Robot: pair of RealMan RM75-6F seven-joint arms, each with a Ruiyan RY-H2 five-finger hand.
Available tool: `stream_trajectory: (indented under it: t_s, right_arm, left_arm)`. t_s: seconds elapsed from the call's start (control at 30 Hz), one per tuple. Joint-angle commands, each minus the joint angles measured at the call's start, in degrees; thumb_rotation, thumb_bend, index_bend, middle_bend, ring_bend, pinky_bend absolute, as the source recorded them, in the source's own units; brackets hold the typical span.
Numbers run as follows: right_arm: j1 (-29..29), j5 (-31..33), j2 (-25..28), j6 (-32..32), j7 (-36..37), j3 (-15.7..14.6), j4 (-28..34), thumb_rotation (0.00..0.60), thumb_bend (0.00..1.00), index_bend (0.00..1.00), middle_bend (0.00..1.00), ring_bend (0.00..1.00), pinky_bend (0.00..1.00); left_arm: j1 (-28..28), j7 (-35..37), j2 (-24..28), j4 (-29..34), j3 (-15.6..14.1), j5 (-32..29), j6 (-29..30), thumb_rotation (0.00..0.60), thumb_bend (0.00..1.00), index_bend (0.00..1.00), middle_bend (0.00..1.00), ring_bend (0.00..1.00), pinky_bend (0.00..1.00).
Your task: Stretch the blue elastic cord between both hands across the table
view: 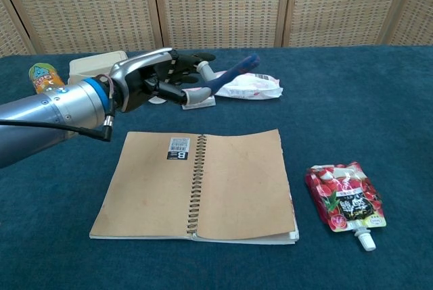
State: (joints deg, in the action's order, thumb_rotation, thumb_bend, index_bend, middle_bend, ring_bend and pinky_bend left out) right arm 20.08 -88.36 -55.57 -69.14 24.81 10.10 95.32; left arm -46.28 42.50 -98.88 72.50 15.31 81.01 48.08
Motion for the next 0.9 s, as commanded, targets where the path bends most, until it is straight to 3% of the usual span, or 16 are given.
stream_trajectory:
  t_s: [0.03,0.33,0.9]
  right_arm:
    - [2.9,-1.11,0.62,2.4,2.48,1.06,2.61,0.6,0.1,0.43,0.0,0.0,0.0]
    - [9.66,-0.82,-3.33,7.84,-1.88,2.26,5.21,0.6,0.16,0.47,0.01,0.0,0.0]
    - [14.55,4.93,-9.03,10.68,-10.19,3.16,7.31,0.6,0.25,0.52,0.0,0.0,0.0]
  left_arm:
    - [-1.83,-0.31,-1.91,-0.9,1.15,-1.42,-1.27,0.6,0.52,0.83,0.0,0.0,0.0]
    - [-5.82,4.5,-5.58,-2.01,3.74,-4.96,-5.56,0.6,0.53,0.83,0.0,0.0,0.0]
    - [-8.41,6.02,-7.65,-3.33,3.59,-5.45,-7.39,0.6,0.53,0.83,0.0,0.0,0.0]
